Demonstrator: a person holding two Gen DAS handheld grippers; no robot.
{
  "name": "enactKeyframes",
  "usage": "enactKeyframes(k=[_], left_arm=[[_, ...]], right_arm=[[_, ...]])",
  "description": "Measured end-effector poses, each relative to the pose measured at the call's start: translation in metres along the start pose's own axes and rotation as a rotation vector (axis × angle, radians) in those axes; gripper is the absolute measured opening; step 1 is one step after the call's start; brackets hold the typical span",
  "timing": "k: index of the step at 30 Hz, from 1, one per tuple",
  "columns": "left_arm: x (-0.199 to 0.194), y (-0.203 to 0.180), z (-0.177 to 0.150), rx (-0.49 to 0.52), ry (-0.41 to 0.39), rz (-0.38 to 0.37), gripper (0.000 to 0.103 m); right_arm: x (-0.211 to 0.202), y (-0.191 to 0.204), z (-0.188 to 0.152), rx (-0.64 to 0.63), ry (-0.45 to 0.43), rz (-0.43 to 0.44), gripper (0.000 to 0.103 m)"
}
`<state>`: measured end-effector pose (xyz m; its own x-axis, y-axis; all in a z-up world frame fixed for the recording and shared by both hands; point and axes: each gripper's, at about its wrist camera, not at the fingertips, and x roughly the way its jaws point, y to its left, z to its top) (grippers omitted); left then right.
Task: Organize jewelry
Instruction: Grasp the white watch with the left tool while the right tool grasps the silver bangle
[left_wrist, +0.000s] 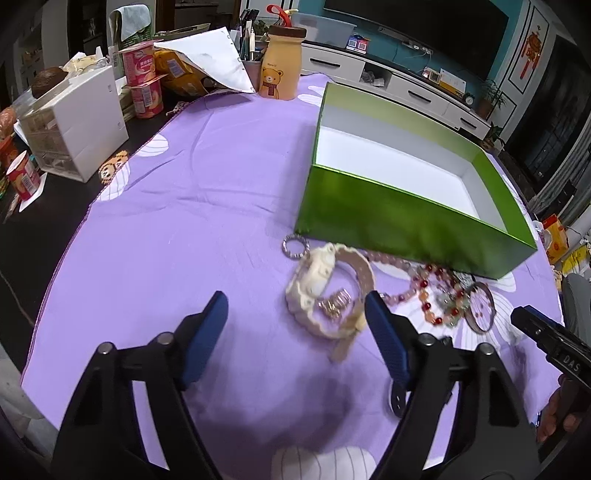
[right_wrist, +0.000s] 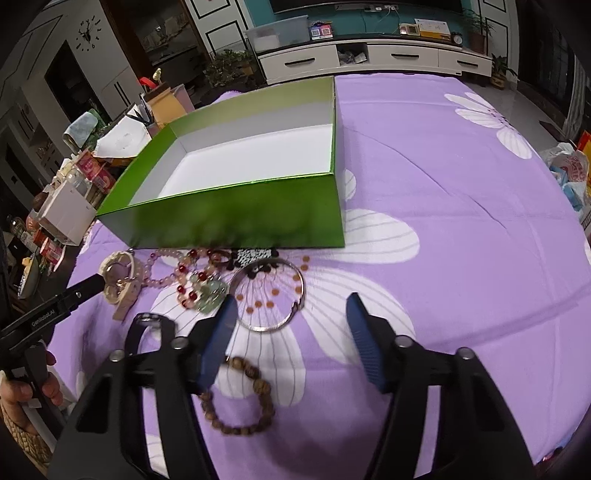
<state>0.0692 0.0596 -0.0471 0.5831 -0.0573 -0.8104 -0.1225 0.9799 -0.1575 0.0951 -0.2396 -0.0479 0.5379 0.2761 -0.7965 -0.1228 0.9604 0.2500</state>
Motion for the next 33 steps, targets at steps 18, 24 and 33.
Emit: enactKeyframes(k=[18,24,33], left_arm=[[0.028,-0.006,0.012,0.101,0.007,-0.018,0.028],[0.028,-0.009,0.011,0.103,0.005,-0.033,0.018],[0.003,0.002,0.007,0.058,-0.032,-0.049,0.017]], right_arm=[[0.044,0.022,0.005,-0.201,0.004,-0.172,0.018],[0.046,0.030,0.003,-0.255,-0.014,-0.184,0.003],[0.020,0.016,0.004,-0.202,-0.057,-0.142,0.002]])
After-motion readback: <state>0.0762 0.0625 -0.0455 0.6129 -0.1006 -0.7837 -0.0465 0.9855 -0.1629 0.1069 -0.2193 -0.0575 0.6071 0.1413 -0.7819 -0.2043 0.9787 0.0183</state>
